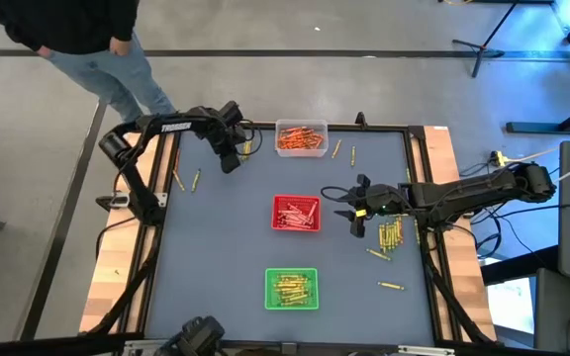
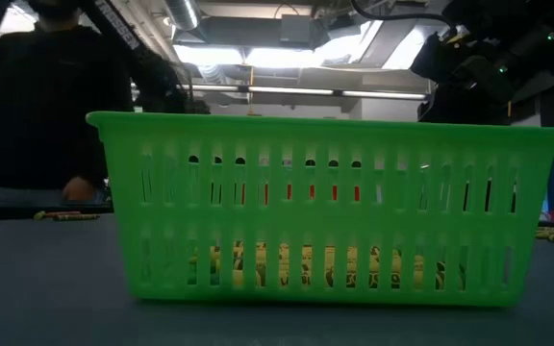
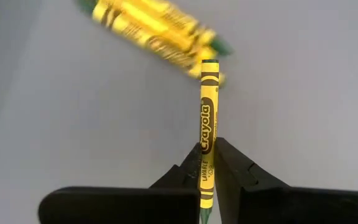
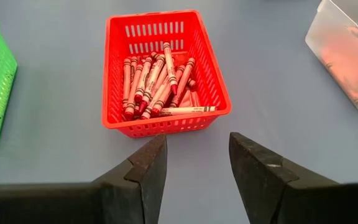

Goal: Sort crayons
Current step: Put the green crayon into the green bin

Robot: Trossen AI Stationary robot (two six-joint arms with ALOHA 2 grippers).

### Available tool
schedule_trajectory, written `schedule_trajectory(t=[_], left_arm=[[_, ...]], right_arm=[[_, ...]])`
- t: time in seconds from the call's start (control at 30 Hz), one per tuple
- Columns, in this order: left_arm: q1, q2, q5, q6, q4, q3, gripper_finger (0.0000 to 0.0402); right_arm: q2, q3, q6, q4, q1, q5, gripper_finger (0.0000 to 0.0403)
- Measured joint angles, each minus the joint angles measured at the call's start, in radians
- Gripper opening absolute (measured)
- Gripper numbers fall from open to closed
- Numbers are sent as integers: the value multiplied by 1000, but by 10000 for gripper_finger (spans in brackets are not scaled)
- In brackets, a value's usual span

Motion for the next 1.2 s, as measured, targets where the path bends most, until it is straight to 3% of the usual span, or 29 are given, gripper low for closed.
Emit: schedule_trajectory(t=[0.23,0.53,0.77,0.93,1.2], left_arm=[[-163,-161,5,-83,-21,0,9],[-523,-302,2,-238,19,0,9],[-799,-291,-16,-378,159,0,9],[-972,-284,-108,-450,323,3,9],[-1159,-132,-193,-539,393,108,9]], right_arm=[[0,0,0,0,0,0,170],[0,0,-26,4,0,0,170],[0,0,-52,34,0,-1,170],[0,0,-52,49,0,-1,170],[0,0,-53,48,0,-1,170]])
